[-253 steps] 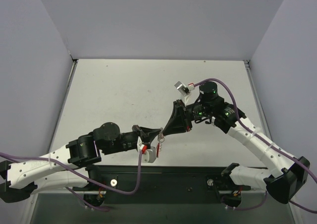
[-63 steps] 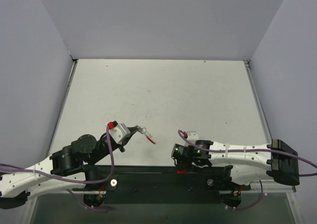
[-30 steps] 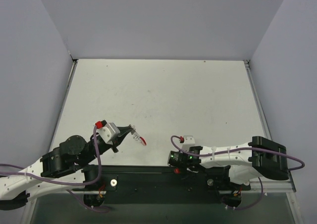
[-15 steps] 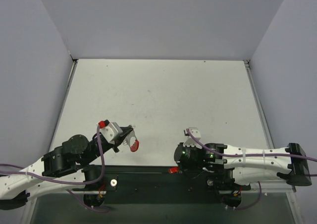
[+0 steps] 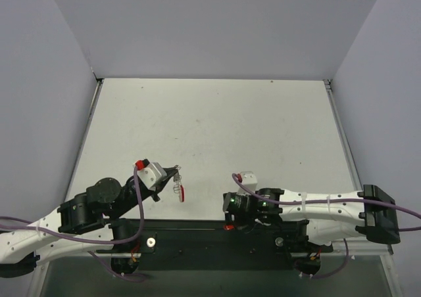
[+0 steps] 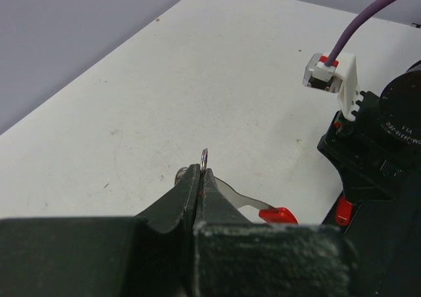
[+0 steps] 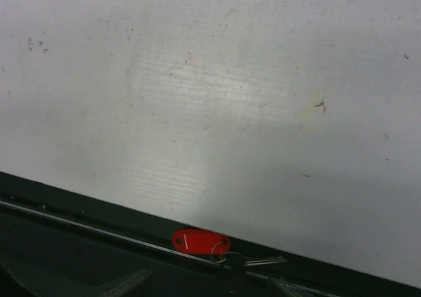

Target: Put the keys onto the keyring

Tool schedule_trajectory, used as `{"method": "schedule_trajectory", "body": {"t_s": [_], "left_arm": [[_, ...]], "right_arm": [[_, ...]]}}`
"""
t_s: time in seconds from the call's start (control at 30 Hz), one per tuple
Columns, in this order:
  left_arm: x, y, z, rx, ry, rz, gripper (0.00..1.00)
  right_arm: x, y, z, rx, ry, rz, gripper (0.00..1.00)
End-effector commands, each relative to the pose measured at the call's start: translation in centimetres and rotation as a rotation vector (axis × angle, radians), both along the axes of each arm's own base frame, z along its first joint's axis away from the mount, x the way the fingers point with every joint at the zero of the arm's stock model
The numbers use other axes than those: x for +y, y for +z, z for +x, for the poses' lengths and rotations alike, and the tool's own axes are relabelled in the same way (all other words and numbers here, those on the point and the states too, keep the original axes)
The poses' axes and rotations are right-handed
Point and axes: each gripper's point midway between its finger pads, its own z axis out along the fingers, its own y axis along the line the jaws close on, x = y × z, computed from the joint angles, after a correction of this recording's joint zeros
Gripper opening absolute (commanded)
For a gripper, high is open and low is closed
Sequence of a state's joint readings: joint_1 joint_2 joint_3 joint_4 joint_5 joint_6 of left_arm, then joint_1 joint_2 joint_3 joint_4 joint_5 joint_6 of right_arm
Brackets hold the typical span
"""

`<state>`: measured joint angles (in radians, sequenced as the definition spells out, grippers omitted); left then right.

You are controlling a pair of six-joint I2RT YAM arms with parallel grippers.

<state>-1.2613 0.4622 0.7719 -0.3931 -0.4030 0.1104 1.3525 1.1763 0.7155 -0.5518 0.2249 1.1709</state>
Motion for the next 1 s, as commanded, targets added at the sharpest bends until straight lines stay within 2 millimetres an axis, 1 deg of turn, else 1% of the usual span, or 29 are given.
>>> {"method": "schedule_trajectory", "body": {"t_s": [0.0, 0.03, 0.07, 0.1, 0.13, 0.2, 0.27, 0.4, 0.57, 0.6, 0.67, 0.7, 0.77, 0.8, 0.87, 0.97], "left_arm": [[0.0, 1.6, 0.4, -0.025, 0.022, -0.048, 0.00], [0.0, 1.6, 0.4, -0.025, 0.022, -0.047, 0.00], [0.1, 1.6, 0.4, -0.025, 0.023, -0.047, 0.00], [0.2, 1.6, 0.4, -0.025, 0.026, -0.047, 0.00], [0.2, 1.6, 0.4, -0.025, 0.026, -0.045, 0.00], [0.4, 1.7, 0.4, -0.027, 0.029, -0.045, 0.00], [0.5, 1.6, 0.4, -0.025, 0.032, -0.040, 0.00], [0.8, 1.8, 0.4, -0.026, 0.035, -0.044, 0.00], [0.9, 1.8, 0.5, -0.028, 0.042, -0.043, 0.00], [0.9, 1.9, 0.5, -0.029, 0.041, -0.042, 0.00], [1.0, 1.9, 0.5, -0.030, 0.041, -0.039, 0.00], [1.0, 2.0, 0.4, -0.031, 0.041, -0.042, 0.00], [1.1, 2.1, 0.5, -0.034, 0.043, -0.040, 0.00], [1.1, 2.2, 0.5, -0.036, 0.044, -0.041, 0.00], [1.2, 2.2, 0.5, -0.039, 0.046, -0.040, 0.00], [1.3, 2.4, 0.5, -0.042, 0.049, -0.040, 0.00]], "right_arm": [[0.7, -1.8, -0.8, 0.049, 0.034, -0.032, 0.64], [0.7, -2.5, -1.0, 0.061, 0.036, -0.054, 0.60], [1.4, -2.6, -1.2, 0.075, 0.043, -0.038, 0.59], [1.6, -2.9, -1.3, 0.083, 0.043, -0.044, 0.59], [1.7, -3.7, -1.4, 0.095, 0.046, -0.063, 0.58], [2.0, -4.0, -1.6, 0.111, 0.049, -0.079, 0.58], [1.8, -4.8, -1.7, 0.123, 0.044, -0.104, 0.57], [1.5, -5.5, -2.0, 0.143, 0.033, -0.129, 0.51], [0.9, -7.0, -2.6, 0.176, 0.024, -0.170, 0.45], [0.8, -7.3, -2.8, 0.188, 0.024, -0.179, 0.40], [0.4, -7.7, -3.0, 0.199, 0.016, -0.192, 0.35], [0.1, -8.0, -3.1, 0.201, 0.010, -0.202, 0.29], [-0.5, -8.4, -3.2, 0.204, 0.001, -0.217, 0.23], [-0.7, -8.5, -3.2, 0.205, -0.003, -0.219, 0.13], [-1.0, -8.5, -3.3, 0.203, -0.006, -0.220, 0.00], [-0.9, -8.1, -3.2, 0.190, 0.006, -0.208, 0.00]]}}
